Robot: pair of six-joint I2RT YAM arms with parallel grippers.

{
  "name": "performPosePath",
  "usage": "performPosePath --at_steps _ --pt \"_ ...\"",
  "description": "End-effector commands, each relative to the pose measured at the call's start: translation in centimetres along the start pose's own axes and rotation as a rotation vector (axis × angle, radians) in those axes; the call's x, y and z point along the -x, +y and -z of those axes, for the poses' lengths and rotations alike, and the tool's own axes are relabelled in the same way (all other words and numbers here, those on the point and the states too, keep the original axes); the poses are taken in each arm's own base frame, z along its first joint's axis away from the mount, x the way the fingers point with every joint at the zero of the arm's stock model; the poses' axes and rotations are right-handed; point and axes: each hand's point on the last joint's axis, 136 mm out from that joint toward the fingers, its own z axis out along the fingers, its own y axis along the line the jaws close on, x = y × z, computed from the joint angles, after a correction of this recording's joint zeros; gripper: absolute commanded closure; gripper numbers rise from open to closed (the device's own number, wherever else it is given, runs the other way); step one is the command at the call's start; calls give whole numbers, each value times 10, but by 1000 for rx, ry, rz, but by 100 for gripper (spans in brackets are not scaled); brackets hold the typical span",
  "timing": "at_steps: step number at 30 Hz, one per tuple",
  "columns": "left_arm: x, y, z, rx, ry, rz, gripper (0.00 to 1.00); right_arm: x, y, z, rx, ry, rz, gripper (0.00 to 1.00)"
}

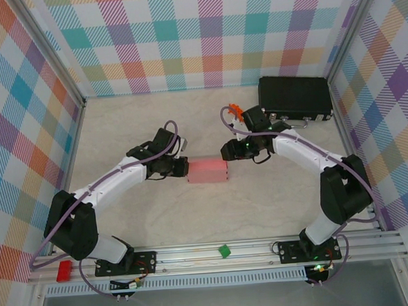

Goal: Fold the paper box

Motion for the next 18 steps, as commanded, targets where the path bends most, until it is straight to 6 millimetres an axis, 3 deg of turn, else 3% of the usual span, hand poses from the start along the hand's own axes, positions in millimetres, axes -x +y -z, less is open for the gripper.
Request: performPosePath --at_steps 1,6,18 --pt "-13 3 -4 28 67 -12 87 -7 5 -2 19 30 6 52" --pt "-10 -3 1 -3 54 -11 86 -23 -4 -7 -4 73 11 53" --pt "-5 -22 24 -107 -17 -27 69 -39 -18 -20 -39 124 -6 55"
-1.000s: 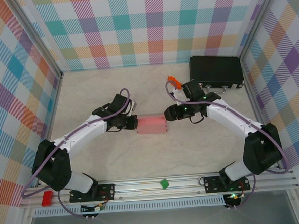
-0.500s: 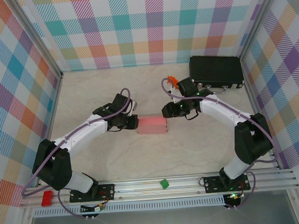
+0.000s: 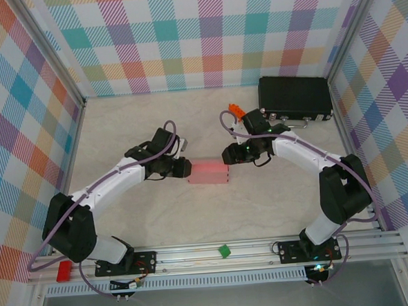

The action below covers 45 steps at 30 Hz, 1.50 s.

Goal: Fold the paper box

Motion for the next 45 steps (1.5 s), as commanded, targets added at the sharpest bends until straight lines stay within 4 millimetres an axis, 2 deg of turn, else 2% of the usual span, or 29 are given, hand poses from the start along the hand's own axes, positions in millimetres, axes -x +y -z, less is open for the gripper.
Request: performPosePath --at_steps 1,6,9,14,18,24,35,45 --pt "-3 -16 15 -75 -20 -27 68 -24 -13 -15 -35 88 -16 55" --pt "7 -31 36 -162 -120 -13 54 -29 -17 -20 -42 102 -22 55" --pt "18 -22 41 -118 -192 41 45 -31 -19 -21 -46 108 -24 55" --pt "26 4 19 20 -149 138 43 -35 -20 -23 -47 114 -25 55" --pt "25 2 -6 4 -76 142 43 -37 -21 -24 -49 115 -29 55" --pt "5 -2 -16 -45 -31 154 53 -43 -17 -21 -33 103 -23 56" --pt "-37 -10 -26 -156 -55 125 60 -73 -4 -24 -14 51 69 63" --pt "-64 0 -50 -159 -94 117 67 -90 -2 -30 -5 -17 139 65"
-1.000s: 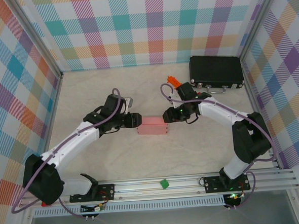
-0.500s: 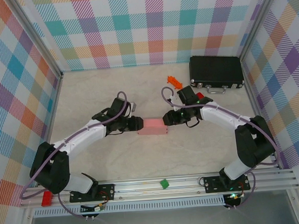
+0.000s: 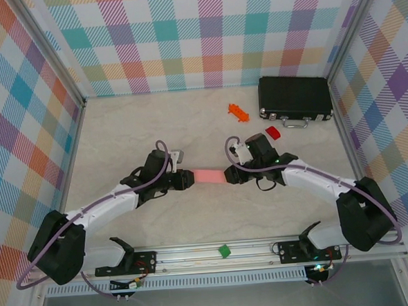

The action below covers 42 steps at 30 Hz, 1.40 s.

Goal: Fold the paper box

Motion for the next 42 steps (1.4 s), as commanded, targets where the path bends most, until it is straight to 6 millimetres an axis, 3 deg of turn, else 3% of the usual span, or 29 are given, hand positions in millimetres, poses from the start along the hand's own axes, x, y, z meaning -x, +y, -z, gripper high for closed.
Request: performPosePath --at_steps 1,9,13,18,24,27,30,34,38,42 --pt "-41 17 -19 27 95 41 67 -44 -11 -16 -39 118 -18 65" --pt "-48 22 -28 32 94 48 66 -43 -32 -15 -157 88 -38 58" --pt "-34 29 -16 99 26 30 61 -31 -56 -1 -324 10 -67 52" --pt "5 58 23 353 -138 7 58 -7 -98 39 -596 -128 -151 48" --pt "53 104 93 742 -378 -11 38 10 -154 86 -779 -251 -298 43" --pt "67 128 117 884 -442 -6 26 15 -178 105 -827 -299 -335 39" --pt "78 147 124 946 -464 -18 21 18 -202 124 -865 -352 -370 36" --pt "87 173 125 1010 -491 -19 8 28 -220 139 -891 -432 -325 33" --pt "98 183 113 963 -488 -73 0 37 -232 137 -862 -513 -237 29" --pt "100 197 100 887 -484 -96 0 41 -241 137 -824 -590 -212 26"
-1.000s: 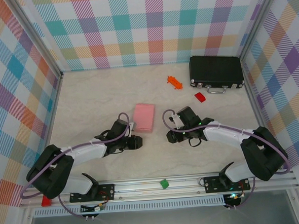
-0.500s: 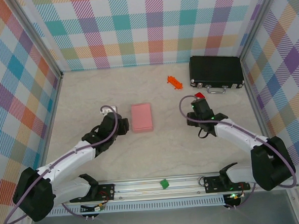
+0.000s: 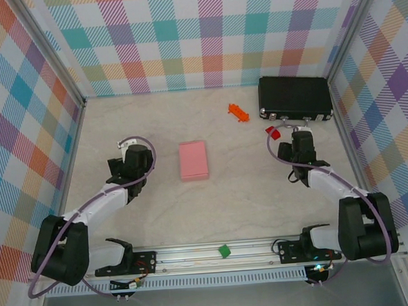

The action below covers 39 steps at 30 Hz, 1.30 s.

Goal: Fold the paper box

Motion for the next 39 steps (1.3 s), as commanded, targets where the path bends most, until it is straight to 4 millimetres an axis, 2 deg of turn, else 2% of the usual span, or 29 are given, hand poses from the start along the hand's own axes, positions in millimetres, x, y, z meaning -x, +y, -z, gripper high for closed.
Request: performPosePath --at_steps 1,6,11,18,20,24,25,28,29,39 --pt "8 -3 -17 -84 -49 -8 0 33 10 -3 99 -165 10 26" --pt "-1 -14 -30 -229 -122 -28 0 34 18 -3 206 -218 4 23" --pt "5 -22 -27 -344 -203 7 0 40 22 2 246 -357 54 22" --pt "3 -20 -35 -383 -186 72 0 32 24 -10 265 -355 58 21" --pt "-1 -26 -39 -428 -218 77 0 29 24 -14 266 -349 59 20" --pt "-10 -30 -58 -414 -172 74 0 25 26 -25 264 -315 64 17" --pt "-11 -30 -57 -414 -158 72 0 25 27 -28 267 -317 65 16" --pt "-11 -24 -60 -373 -156 84 0 25 27 -30 266 -296 69 2" --pt "-11 -24 -59 -374 -164 87 0 24 28 -30 266 -290 71 1" --pt "-11 -30 -57 -408 -164 70 0 25 31 -30 279 -286 82 1"
